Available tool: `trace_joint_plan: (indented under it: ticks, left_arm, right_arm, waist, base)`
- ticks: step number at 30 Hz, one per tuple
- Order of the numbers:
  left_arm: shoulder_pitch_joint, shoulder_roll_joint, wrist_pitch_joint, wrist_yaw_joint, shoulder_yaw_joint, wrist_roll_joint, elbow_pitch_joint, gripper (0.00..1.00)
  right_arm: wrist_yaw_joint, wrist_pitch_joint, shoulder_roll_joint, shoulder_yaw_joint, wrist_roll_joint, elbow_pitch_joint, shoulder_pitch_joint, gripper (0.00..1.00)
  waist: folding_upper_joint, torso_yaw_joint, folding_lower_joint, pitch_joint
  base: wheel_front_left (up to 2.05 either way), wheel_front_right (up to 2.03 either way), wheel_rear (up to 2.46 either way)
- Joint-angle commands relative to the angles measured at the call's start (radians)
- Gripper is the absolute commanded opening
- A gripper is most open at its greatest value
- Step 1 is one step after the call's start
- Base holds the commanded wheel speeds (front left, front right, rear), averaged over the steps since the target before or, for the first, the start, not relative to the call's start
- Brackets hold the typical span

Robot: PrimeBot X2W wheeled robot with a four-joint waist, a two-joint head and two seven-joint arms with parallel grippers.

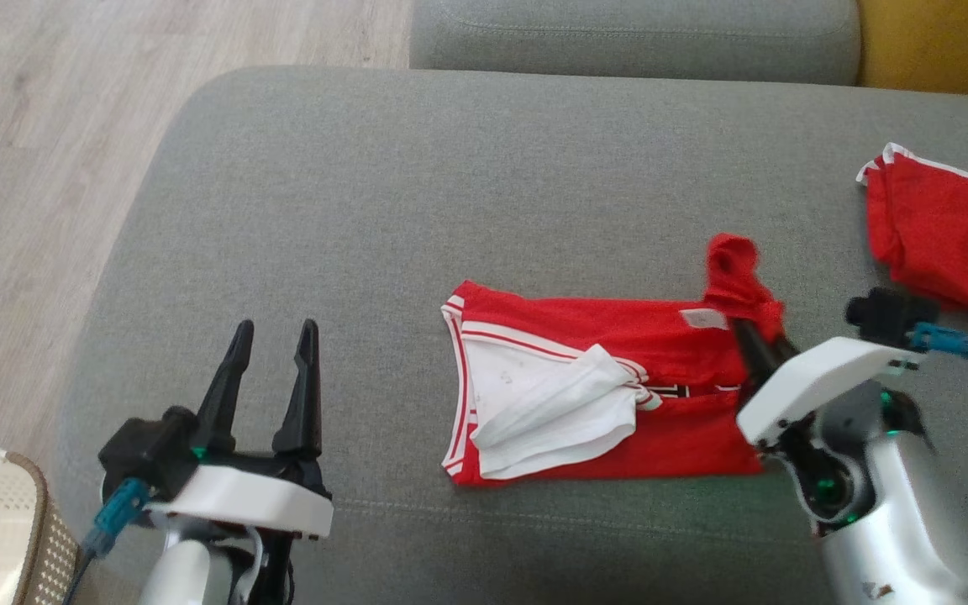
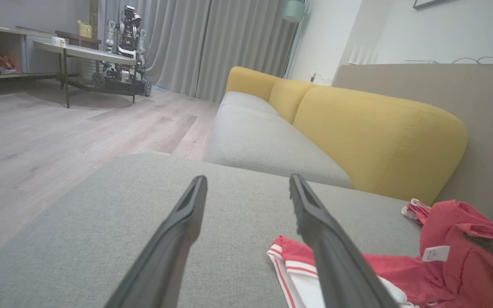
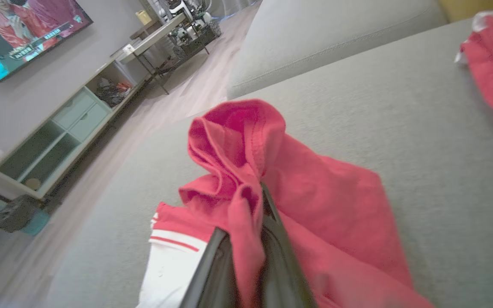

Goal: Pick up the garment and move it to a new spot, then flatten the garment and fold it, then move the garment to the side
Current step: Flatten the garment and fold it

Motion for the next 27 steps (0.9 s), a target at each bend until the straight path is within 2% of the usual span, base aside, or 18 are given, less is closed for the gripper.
trace_joint_plan:
  ticks: [1,7,13,27]
  left_arm:
    - [-0.027,0.001,-0.012,-0.001,0.038,-0.008,-0.028,1.00]
    - [-0.029,0.001,-0.012,0.000,0.033,-0.015,-0.028,1.00]
    - [-0.029,0.001,-0.012,0.004,0.024,-0.025,-0.028,1.00]
    - [-0.039,0.001,-0.012,0.011,-0.001,-0.042,-0.023,1.00]
  right_arm:
    - [0.000,0.000,0.002,0.037,0.023,-0.043,-0.026,0.00]
    - [0.000,-0.011,0.002,0.178,0.197,-0.034,-0.033,0.00]
    - [0.000,-0.070,0.003,0.320,0.337,0.028,-0.068,0.00]
    - [0.000,-0.300,0.003,0.640,0.711,0.319,-0.269,0.00]
  waist:
    - [0.0000,0.001,0.0000,-0.001]
    - [0.0000,0.011,0.0000,0.000]
    - [0.0000,0.029,0.0000,0.005]
    - [0.0000,0.097,0.0000,0.043]
  base:
    - [0.00,0.00,0.00]
    - [0.00,0.00,0.00]
    - [0.00,0.00,0.00]
    - [0.00,0.00,0.00]
